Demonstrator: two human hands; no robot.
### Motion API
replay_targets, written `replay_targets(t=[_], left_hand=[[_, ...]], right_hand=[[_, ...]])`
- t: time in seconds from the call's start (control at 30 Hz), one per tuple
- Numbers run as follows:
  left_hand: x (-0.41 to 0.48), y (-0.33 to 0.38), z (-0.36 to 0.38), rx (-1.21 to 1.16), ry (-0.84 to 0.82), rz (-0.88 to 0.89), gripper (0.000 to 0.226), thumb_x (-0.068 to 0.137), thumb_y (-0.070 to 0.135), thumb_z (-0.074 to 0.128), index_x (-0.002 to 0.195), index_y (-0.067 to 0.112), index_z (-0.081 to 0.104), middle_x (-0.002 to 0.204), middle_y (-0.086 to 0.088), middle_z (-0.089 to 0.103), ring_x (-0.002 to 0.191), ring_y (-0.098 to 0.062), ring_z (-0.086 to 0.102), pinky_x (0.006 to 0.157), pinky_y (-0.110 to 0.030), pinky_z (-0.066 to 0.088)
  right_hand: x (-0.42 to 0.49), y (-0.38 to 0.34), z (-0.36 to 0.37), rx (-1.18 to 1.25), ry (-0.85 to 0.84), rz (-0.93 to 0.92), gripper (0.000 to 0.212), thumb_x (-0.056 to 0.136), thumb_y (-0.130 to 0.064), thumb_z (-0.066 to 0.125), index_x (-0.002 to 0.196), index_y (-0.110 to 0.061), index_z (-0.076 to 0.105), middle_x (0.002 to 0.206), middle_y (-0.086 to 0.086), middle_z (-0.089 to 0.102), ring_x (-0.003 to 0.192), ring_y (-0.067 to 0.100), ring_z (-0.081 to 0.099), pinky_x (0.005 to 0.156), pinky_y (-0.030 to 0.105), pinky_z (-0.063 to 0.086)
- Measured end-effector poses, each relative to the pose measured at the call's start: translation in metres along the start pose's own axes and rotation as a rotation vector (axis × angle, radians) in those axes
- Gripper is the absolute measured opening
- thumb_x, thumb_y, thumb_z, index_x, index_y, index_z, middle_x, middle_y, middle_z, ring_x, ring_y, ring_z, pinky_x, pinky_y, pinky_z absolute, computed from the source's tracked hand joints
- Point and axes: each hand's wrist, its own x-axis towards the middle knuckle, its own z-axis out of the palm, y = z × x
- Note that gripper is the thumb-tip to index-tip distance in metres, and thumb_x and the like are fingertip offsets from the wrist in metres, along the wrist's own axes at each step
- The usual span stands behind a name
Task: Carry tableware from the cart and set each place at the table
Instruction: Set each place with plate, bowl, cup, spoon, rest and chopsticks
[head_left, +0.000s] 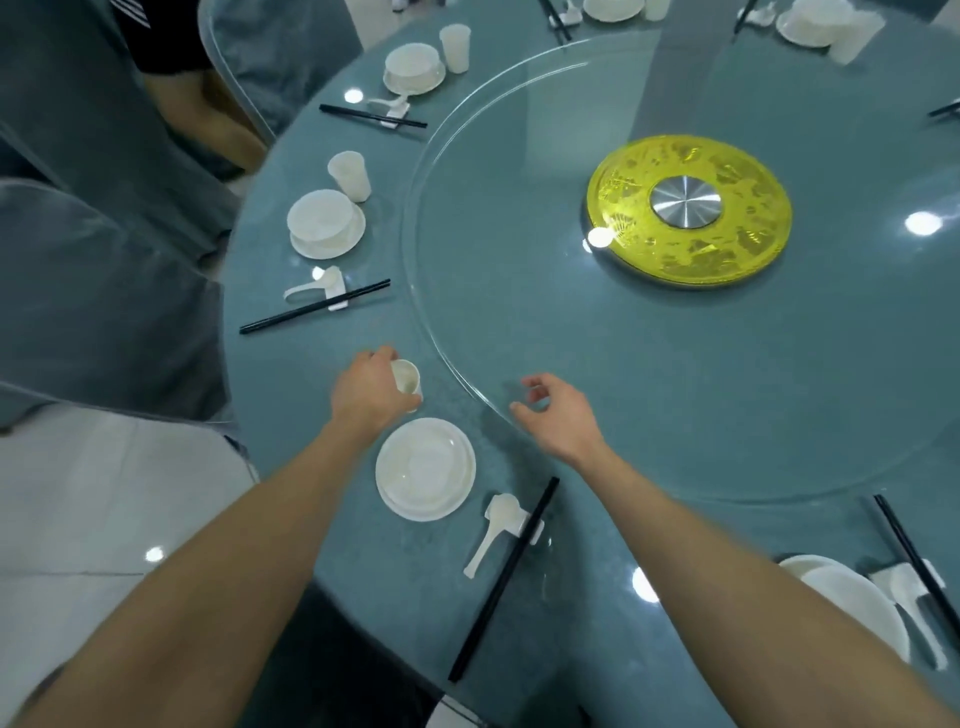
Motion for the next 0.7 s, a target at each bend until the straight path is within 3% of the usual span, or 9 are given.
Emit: replay_targets(t=[0.2, 0.4, 0.7], left_hand=[[-0.002, 0.0, 0.006, 0.028, 0.025, 0.006, 0.069, 0.075, 0.044, 0.09, 0.131, 0.025, 0.055, 0.128, -0.005, 0.059, 0.113, -0.032, 0.064, 0.091, -0.043, 0.054], [-0.003, -0.004, 0.009, 0.057, 0.027, 0.015, 0.068, 0.074, 0.049, 0.089, 0.127, 0.025, 0.053, 0.123, -0.002, 0.059, 0.109, -0.029, 0.064, 0.084, -0.04, 0.052], [-0.016, -0.004, -0.001, 0.037, 0.037, 0.02, 0.096, 0.066, 0.054, 0.092, 0.145, 0.023, 0.047, 0.137, -0.004, 0.055, 0.121, -0.031, 0.062, 0.095, -0.045, 0.054]], right_hand=[[0.006, -0.003, 0.001, -0.008, -0.011, 0.003, 0.047, 0.095, -0.037, 0.071, 0.137, -0.018, 0.062, 0.12, -0.002, 0.066, 0.098, 0.019, 0.063, 0.093, 0.035, 0.051], [0.005, -0.002, 0.001, -0.018, -0.009, -0.001, 0.045, 0.095, -0.037, 0.071, 0.136, -0.019, 0.063, 0.12, -0.003, 0.068, 0.104, 0.02, 0.065, 0.093, 0.034, 0.051], [-0.009, 0.0, -0.006, -0.014, 0.01, -0.005, 0.044, 0.094, -0.039, 0.07, 0.134, -0.024, 0.062, 0.117, -0.007, 0.066, 0.097, 0.017, 0.065, 0.086, 0.033, 0.051]])
